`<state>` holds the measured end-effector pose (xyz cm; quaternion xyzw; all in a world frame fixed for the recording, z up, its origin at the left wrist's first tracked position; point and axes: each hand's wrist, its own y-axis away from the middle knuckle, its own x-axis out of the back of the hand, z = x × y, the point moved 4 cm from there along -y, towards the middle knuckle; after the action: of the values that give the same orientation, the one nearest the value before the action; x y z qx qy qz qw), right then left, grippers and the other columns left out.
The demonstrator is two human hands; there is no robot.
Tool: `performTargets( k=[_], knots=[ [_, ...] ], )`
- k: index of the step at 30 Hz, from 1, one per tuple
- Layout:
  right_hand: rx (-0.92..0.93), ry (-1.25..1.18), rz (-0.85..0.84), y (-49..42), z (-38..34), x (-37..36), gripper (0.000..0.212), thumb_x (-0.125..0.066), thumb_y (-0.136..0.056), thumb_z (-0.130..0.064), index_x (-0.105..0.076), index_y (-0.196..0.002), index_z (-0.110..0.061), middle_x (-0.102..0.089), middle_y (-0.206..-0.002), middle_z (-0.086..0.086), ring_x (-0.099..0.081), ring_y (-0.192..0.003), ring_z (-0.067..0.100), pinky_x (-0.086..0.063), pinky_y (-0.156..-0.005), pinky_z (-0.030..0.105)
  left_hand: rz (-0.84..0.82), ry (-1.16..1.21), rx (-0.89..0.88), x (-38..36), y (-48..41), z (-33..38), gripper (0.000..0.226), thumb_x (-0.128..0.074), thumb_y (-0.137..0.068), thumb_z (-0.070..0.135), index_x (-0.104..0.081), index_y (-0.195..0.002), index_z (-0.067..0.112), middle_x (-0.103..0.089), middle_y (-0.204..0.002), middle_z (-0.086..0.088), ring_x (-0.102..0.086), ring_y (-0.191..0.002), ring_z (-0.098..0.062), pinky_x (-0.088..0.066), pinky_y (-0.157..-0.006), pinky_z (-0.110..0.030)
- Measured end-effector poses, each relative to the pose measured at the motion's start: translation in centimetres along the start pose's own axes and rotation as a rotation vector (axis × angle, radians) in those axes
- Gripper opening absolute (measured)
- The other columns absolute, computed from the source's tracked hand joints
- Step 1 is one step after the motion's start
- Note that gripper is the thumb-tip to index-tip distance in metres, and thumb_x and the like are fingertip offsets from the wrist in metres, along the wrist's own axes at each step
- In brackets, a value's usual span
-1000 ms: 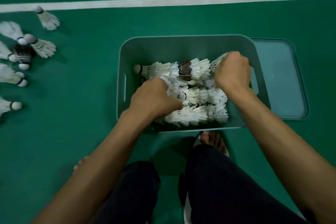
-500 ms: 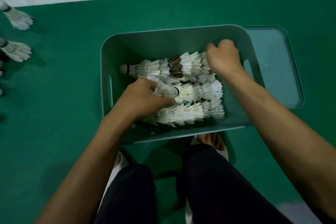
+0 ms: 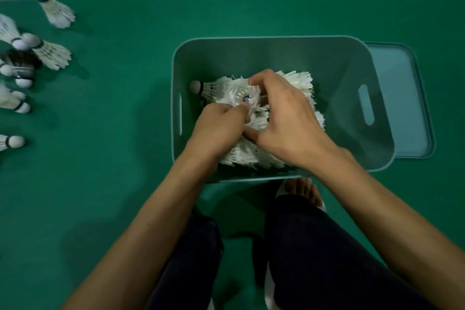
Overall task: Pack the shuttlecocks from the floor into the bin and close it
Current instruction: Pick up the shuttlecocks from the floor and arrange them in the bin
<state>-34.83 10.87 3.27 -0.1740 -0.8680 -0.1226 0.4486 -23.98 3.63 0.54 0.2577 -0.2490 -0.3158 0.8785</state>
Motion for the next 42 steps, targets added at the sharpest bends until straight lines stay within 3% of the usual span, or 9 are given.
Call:
performTargets(
  k=[7, 10, 14, 20, 24, 30, 35, 39, 42],
  knots=[
    [-0.055, -0.074, 0.165, -1.2, -0.1, -0.4, 0.03, -0.08, -0.079, -0.024, -0.062, -0.104, -0.021, -0.065, -0.075, -0.003, -0.061, -0.065, 0.021, -0.054, -0.063, 0.038, 0.035, -0.336, -0.163, 1.3, 1.8, 1.1, 0.054, -0.047, -0.1, 0.053, -0.059, -0.072, 0.008, -0.044, -0.054, 0.002, -0.041, -0.051, -0.019, -0.031, -0.053, -0.03],
    [-0.351, -0.464, 0.2, -0.7, 1.6, -0.5, 0.027, -0.085, -0.076, -0.026, -0.061, -0.088, -0.021, -0.072, -0.079, 0.002, -0.062, -0.056, 0.015, -0.055, -0.058, 0.032, 0.03, -0.443, -0.181, 2.3, 2.4, 1.6, 0.051, -0.051, -0.098, 0.052, -0.067, -0.076, 0.009, -0.059, -0.061, 0.002, -0.054, -0.059, -0.018, -0.037, -0.055, -0.029],
    [-0.792, -1.033, 0.076, 0.5, 3.0, -1.3, 0.029, -0.08, -0.08, -0.01, -0.056, -0.096, -0.011, -0.072, -0.099, 0.013, -0.07, -0.064, 0.025, -0.057, -0.059, 0.032, 0.018, -0.518, -0.177, 2.6, 2.6, 1.6, 0.019, -0.057, -0.088, 0.012, -0.069, -0.094, 0.025, -0.058, -0.08, 0.004, -0.052, -0.067, -0.017, -0.035, -0.055, -0.028],
    [-0.757, -0.849, 0.186, 0.4, 4.3, 0.6, 0.022, -0.074, -0.084, -0.017, -0.057, -0.096, -0.012, -0.072, -0.098, 0.005, -0.071, -0.068, 0.022, -0.057, -0.064, 0.033, 0.023, -0.463, -0.169, 2.5, 2.5, 0.8, 0.061, -0.052, -0.083, -0.007, -0.045, -0.13, 0.031, -0.055, -0.085, 0.003, -0.056, -0.066, -0.016, -0.04, -0.048, -0.03],
    [-0.713, -0.775, 0.049, -0.4, 4.1, 0.6, 0.013, -0.074, -0.084, -0.015, -0.062, -0.082, -0.013, -0.073, -0.085, 0.003, -0.07, -0.068, 0.021, -0.054, -0.06, 0.032, 0.064, -0.433, -0.206, 2.7, 2.3, 1.1, 0.087, -0.055, -0.079, -0.009, -0.021, -0.149, 0.031, -0.063, -0.089, -0.007, -0.062, -0.072, -0.023, -0.05, -0.058, -0.041],
    [-0.678, -0.802, -0.322, -0.7, 2.9, -0.9, 0.011, -0.072, -0.088, -0.005, -0.066, -0.08, -0.009, -0.064, -0.083, 0.007, -0.068, -0.081, 0.025, -0.054, -0.064, 0.034, 0.156, -0.611, -0.329, 2.5, 0.6, 1.3, 0.05, -0.054, -0.073, -0.011, -0.054, -0.116, 0.015, -0.064, -0.091, -0.008, -0.059, -0.076, -0.027, -0.046, -0.059, -0.039],
    [-0.613, -0.428, -0.337, -0.7, 2.6, -1.4, 0.018, -0.063, -0.097, -0.011, -0.066, -0.079, -0.015, -0.062, -0.088, -0.007, -0.055, -0.084, 0.004, -0.047, -0.081, 0.028, 0.187, -0.747, -0.365, 1.5, -0.6, 0.5, 0.036, -0.052, -0.071, -0.01, -0.064, -0.096, 0.013, -0.066, -0.087, -0.013, -0.062, -0.08, -0.036, -0.057, -0.071, -0.046],
    [-0.699, -0.599, -0.303, -1.2, 2.1, -2.8, 0.024, -0.079, -0.083, -0.031, -0.071, -0.091, -0.009, -0.068, -0.106, 0.002, -0.061, -0.098, 0.021, -0.049, -0.085, 0.038, 0.198, -0.791, -0.382, 1.4, -1.2, -0.2, 0.028, -0.057, -0.077, -0.007, -0.061, -0.099, 0.01, -0.066, -0.088, -0.015, -0.058, -0.078, -0.032, -0.045, -0.064, -0.039],
    [-0.735, -0.584, -0.287, -1.7, 2.2, -4.2, 0.021, -0.085, -0.078, -0.023, -0.074, -0.084, -0.006, -0.071, -0.085, 0.006, -0.064, -0.081, 0.022, -0.048, -0.072, 0.033, 0.2, -0.841, -0.377, 1.2, -0.9, -0.1, 0.029, -0.064, -0.079, -0.002, -0.06, -0.106, 0.009, -0.067, -0.101, -0.018, -0.052, -0.088, -0.03, -0.04, -0.069, -0.037]
  ],
)
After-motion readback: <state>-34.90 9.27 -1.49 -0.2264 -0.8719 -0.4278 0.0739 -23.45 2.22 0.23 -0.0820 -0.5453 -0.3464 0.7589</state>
